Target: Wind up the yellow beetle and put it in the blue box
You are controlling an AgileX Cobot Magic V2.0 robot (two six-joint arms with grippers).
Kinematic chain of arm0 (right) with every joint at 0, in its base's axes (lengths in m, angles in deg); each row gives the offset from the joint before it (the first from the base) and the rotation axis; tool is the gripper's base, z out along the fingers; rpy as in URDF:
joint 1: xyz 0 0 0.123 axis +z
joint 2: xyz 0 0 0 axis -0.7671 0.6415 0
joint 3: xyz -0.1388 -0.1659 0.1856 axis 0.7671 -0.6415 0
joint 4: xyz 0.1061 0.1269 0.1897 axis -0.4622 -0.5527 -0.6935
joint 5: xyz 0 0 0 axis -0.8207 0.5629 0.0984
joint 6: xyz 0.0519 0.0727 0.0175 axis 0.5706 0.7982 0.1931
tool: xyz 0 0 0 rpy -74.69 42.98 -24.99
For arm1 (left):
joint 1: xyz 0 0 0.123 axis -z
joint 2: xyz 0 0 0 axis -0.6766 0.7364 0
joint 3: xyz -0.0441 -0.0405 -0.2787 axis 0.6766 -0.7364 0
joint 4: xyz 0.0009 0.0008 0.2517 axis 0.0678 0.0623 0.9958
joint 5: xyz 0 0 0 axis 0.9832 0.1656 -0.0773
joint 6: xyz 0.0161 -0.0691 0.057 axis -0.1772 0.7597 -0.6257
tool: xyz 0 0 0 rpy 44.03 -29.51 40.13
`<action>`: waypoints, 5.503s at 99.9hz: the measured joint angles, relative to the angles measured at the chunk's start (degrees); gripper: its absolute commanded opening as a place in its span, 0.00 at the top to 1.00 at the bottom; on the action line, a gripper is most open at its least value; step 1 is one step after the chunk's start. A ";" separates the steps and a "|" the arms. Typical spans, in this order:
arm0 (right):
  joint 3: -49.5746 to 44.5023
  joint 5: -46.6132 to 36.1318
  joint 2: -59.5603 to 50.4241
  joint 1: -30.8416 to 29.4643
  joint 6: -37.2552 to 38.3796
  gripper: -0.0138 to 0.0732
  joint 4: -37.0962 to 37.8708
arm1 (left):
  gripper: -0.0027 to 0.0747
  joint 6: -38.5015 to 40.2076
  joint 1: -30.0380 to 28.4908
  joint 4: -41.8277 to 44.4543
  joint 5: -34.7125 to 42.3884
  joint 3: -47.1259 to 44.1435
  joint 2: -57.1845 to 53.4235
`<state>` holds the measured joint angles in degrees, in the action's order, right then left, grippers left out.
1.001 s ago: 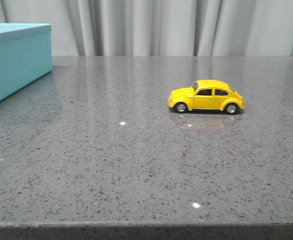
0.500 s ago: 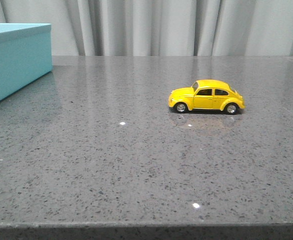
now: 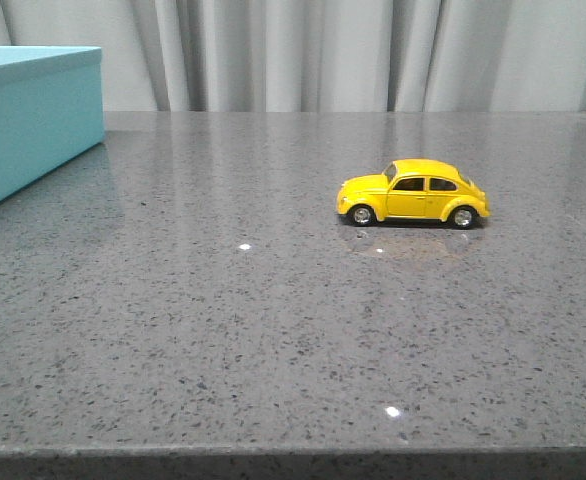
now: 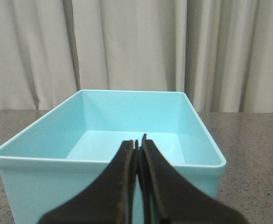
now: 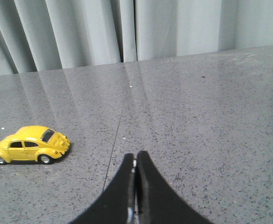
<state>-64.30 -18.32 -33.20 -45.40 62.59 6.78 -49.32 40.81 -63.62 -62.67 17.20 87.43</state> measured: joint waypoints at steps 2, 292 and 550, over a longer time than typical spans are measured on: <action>0.92 1.07 0.16 0.00 0.00 0.92 0.00 | 0.99 0.00 0.00 0.00 -0.76 0.89 0.64; 78.88 48.39 94.44 24.05 24.19 0.34 5.73 | 0.52 0.00 0.00 -0.63 -1.13 15.77 19.17; 72.76 43.38 75.59 15.47 22.91 0.34 13.04 | 0.52 0.00 0.13 -0.66 -1.13 15.77 19.17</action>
<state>8.45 25.06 42.39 -29.93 85.49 19.82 -49.32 40.94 -64.27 -63.80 32.96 106.60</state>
